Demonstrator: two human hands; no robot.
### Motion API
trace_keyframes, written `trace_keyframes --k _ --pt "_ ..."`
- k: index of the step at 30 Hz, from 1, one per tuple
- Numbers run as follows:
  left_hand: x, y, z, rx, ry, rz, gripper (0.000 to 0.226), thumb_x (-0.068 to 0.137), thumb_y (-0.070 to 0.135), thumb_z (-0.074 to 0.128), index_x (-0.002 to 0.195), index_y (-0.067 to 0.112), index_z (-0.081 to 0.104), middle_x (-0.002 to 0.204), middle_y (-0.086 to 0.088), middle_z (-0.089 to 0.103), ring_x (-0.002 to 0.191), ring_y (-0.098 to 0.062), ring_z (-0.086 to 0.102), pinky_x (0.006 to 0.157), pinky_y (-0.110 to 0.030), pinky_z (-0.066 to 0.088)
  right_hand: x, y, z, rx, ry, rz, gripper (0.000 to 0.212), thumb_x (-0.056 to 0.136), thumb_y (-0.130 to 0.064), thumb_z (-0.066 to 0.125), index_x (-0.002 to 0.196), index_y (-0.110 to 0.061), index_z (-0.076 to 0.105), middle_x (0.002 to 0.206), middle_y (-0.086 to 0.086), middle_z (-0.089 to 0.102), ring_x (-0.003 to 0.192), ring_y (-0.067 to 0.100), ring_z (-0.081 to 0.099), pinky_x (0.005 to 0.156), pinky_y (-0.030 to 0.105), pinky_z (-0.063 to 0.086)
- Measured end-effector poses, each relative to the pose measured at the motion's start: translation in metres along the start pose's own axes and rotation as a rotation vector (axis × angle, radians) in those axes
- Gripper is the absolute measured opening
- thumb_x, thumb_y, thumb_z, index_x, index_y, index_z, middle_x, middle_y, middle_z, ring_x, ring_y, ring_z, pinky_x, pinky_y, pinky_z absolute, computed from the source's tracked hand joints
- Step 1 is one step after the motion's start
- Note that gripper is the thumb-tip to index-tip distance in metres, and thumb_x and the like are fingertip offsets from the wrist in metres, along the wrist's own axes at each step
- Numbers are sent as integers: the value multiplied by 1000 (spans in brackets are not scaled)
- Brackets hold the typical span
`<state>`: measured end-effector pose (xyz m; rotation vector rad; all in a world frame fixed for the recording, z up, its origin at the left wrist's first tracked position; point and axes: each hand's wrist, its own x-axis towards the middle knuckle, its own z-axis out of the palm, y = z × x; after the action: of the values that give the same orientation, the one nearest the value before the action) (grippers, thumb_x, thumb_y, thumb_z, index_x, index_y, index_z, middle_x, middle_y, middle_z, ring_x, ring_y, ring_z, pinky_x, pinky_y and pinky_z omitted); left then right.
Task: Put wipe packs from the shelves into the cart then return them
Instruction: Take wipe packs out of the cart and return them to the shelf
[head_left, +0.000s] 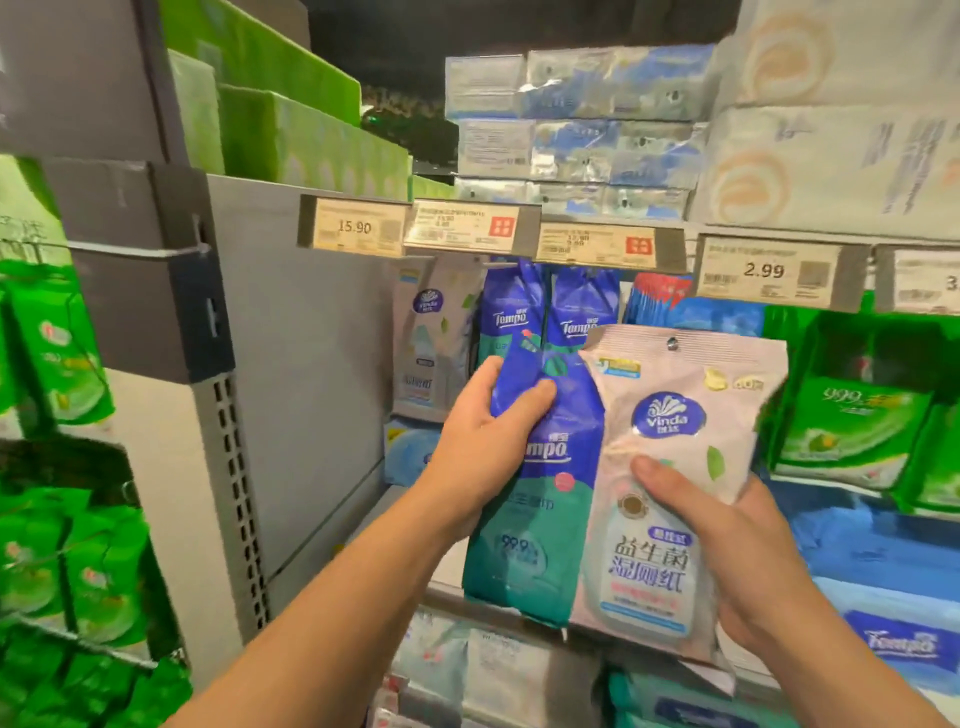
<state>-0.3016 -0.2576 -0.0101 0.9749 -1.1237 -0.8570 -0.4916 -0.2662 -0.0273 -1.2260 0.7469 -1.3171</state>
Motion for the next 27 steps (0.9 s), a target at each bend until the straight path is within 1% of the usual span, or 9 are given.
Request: trace_keyframes --k 4,8,10,12,14,15,17,21,27 --pt "15 5 2 -30 -34 48 20 98 27 62 115 18 60 104 -7 77 89 -25 75 79 -42 60 0 -5 1 4 17 -35 42 65 -18 76 106 -16 71 98 10 78 86 29 76 70 42 63" --pt "31 9 6 -45 -32 88 31 98 26 62 125 11 56 104 -7 77 85 -20 75 76 -38 61 -7 -5 -4 -17 84 -79 61 52 -29 84 110 -16 72 103 11 77 91 32 75 81 49 58" --pt "40 13 10 -47 -22 108 47 95 33 66 133 9 52 115 -9 74 92 -21 75 82 -40 61 -11 -6 -6 -13 130 -84 62 53 -28 83 112 -14 70 103 13 77 91 33 74 83 51 57" --pt "43 20 15 -39 -7 136 61 86 46 70 137 18 51 126 -6 69 105 -24 72 93 -47 57 -17 -8 -7 -15 157 -86 60 56 -27 82 113 -12 70 102 13 77 89 33 75 82 51 58" --pt "52 24 19 -36 40 193 38 84 47 72 120 40 64 122 1 71 111 -26 69 97 -49 54 -23 -10 -7 -40 170 -96 51 62 -25 80 111 -13 71 100 13 77 88 32 75 81 49 58" --pt "55 27 22 -45 58 226 20 87 40 71 106 43 68 114 2 73 108 -28 70 95 -50 56 -26 -11 -7 -55 178 -106 48 64 -24 79 110 -13 71 99 13 77 87 32 75 80 48 58" --pt "62 30 26 -62 60 287 8 88 34 68 96 35 69 107 -1 76 102 -28 72 91 -54 56 -32 -12 -8 -77 189 -125 47 63 -25 79 108 -14 71 97 12 77 87 31 75 80 46 58" --pt "70 35 37 -57 72 283 19 84 43 67 101 35 65 112 4 74 102 -21 72 92 -52 56 -39 -12 -11 -104 205 -139 47 62 -26 81 106 -13 71 95 13 78 85 32 75 78 46 58" --pt "79 33 44 -47 107 290 46 82 50 64 120 26 62 125 4 68 116 -20 64 101 -50 51 -37 -11 -19 -128 193 -151 62 51 -34 92 106 -13 71 96 15 77 86 35 75 72 44 59"
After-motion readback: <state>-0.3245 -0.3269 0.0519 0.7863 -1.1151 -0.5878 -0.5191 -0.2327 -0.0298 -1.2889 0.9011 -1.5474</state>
